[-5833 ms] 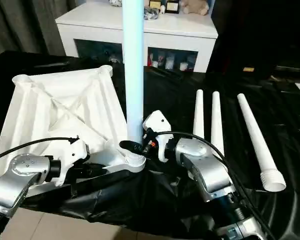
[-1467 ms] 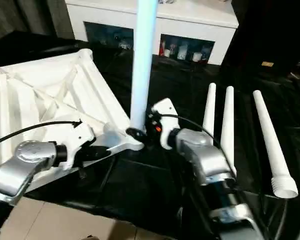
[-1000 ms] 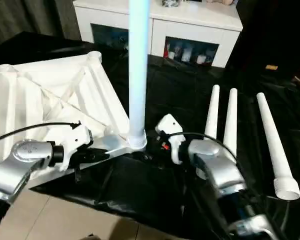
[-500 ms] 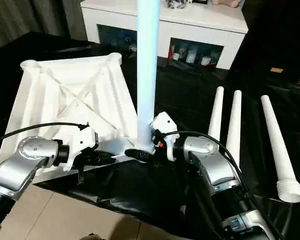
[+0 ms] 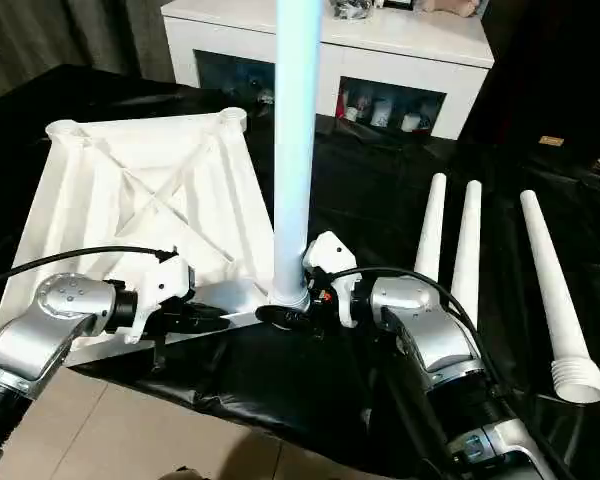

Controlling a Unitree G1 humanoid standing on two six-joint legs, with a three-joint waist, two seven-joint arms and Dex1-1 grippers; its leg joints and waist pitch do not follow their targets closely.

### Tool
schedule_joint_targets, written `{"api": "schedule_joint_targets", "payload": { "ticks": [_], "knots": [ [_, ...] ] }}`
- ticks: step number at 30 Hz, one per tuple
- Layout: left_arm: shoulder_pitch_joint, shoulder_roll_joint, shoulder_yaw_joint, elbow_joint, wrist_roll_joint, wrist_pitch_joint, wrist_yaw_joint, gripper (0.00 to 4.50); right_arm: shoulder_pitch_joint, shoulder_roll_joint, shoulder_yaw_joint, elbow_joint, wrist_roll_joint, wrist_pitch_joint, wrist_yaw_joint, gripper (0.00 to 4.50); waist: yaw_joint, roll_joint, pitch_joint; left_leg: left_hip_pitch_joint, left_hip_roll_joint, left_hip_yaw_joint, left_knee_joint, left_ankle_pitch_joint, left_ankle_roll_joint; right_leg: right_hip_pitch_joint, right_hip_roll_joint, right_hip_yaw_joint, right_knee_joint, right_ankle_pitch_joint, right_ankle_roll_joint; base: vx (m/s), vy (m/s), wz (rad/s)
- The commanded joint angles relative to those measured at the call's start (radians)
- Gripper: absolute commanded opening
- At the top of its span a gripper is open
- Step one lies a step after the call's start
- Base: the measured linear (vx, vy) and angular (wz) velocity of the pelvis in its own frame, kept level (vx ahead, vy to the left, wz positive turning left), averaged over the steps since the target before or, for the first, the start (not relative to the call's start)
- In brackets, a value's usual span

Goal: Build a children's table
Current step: Rotate leg to tighten

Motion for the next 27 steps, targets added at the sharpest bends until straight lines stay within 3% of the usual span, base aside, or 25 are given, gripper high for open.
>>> {"api": "schedule_joint_targets", "payload": {
  "ticks": [1,2,9,14,16,21,23,24,25,27],
  "knots": [
    [-0.04,-0.002,0.008,-0.028,-0.017,-0.047,-0.017,0.0,0.009,0.003,-0.013,0.017,0.001,-0.017,0.003,3.65,-0.003,0.008,-0.076,0.013,0.059,-0.017,-0.072,-0.07,0.045,0.056,-0.079,0.041,-0.059,0.078,-0.292,0.0,0.0,0.0],
    [-0.041,-0.002,0.008,-0.026,-0.017,-0.048,-0.018,0.0,0.009,0.006,-0.014,0.02,0.002,-0.017,0.001,3.41,-0.003,0.007,-0.076,0.012,0.059,-0.017,-0.073,-0.076,0.044,0.056,-0.079,0.041,-0.059,0.07,-0.292,0.0,0.0,0.0],
    [-0.037,0.005,0.005,-0.017,-0.01,-0.049,-0.025,0.0,0.028,0.03,-0.015,0.031,0.01,-0.008,-0.013,2.89,-0.002,0.01,-0.077,0.012,0.059,-0.018,-0.073,-0.067,0.044,0.056,-0.079,0.04,-0.057,0.09,-0.293,0.0,0.0,0.0],
    [-0.027,0.007,-0.006,0.021,0.02,-0.037,-0.004,0.0,0.043,0.067,-0.024,0.098,-0.025,-0.01,-0.107,2.74,-0.006,0.014,-0.075,0.013,0.06,-0.019,-0.076,-0.093,0.027,0.053,-0.08,0.04,-0.061,0.042,-0.288,0.0,0.0,0.0],
    [-0.031,-0.006,-0.006,0.057,0.041,-0.019,0.036,0.0,0.044,0.098,-0.039,0.138,-0.047,-0.009,-0.187,2.72,-0.01,0.015,-0.068,0.016,0.059,-0.02,-0.082,-0.152,0.0,0.053,-0.081,0.04,-0.071,-0.042,-0.275,0.0,0.0,0.0],
    [-0.069,-0.11,0.045,0.128,0.032,0.067,0.196,0.0,-0.005,0.209,-0.105,0.238,-0.079,0.042,-0.469,2.7,-0.026,0.018,-0.055,0.032,0.057,-0.03,-0.097,-0.328,-0.075,0.039,-0.085,0.043,-0.096,-0.324,-0.222,0.0,0.0,0.0],
    [-0.107,-0.189,0.074,0.161,0.03,0.134,0.313,0.0,-0.048,0.276,-0.146,0.3,-0.08,0.063,-0.626,2.69,-0.034,0.016,-0.059,0.034,0.057,-0.031,-0.095,-0.326,-0.075,0.038,-0.086,0.047,-0.101,-0.343,-0.201,0.0,0.0,0.0],
    [-0.131,-0.24,0.093,0.185,0.031,0.177,0.396,0.0,-0.073,0.311,-0.166,0.343,-0.08,0.066,-0.712,2.69,-0.04,0.018,-0.058,0.033,0.056,-0.029,-0.094,-0.321,-0.077,0.033,-0.086,0.048,-0.099,-0.335,-0.207,0.0,0.0,0.0],
    [-0.142,-0.264,0.102,0.197,0.032,0.198,0.435,0.0,-0.085,0.327,-0.176,0.364,-0.079,0.067,-0.753,2.69,-0.04,0.016,-0.059,0.032,0.053,-0.032,-0.095,-0.318,-0.077,0.038,-0.085,0.045,-0.104,-0.349,-0.199,0.0,0.0,0.0],
    [-0.171,-0.329,0.121,0.236,0.043,0.248,0.549,0.0,-0.122,0.374,-0.204,0.429,-0.078,0.062,-0.872,2.69,-0.041,0.017,-0.061,0.029,0.053,-0.029,-0.093,-0.287,-0.074,0.038,-0.082,0.046,-0.1,-0.301,-0.201,0.0,0.0,0.0]
  ]
}}
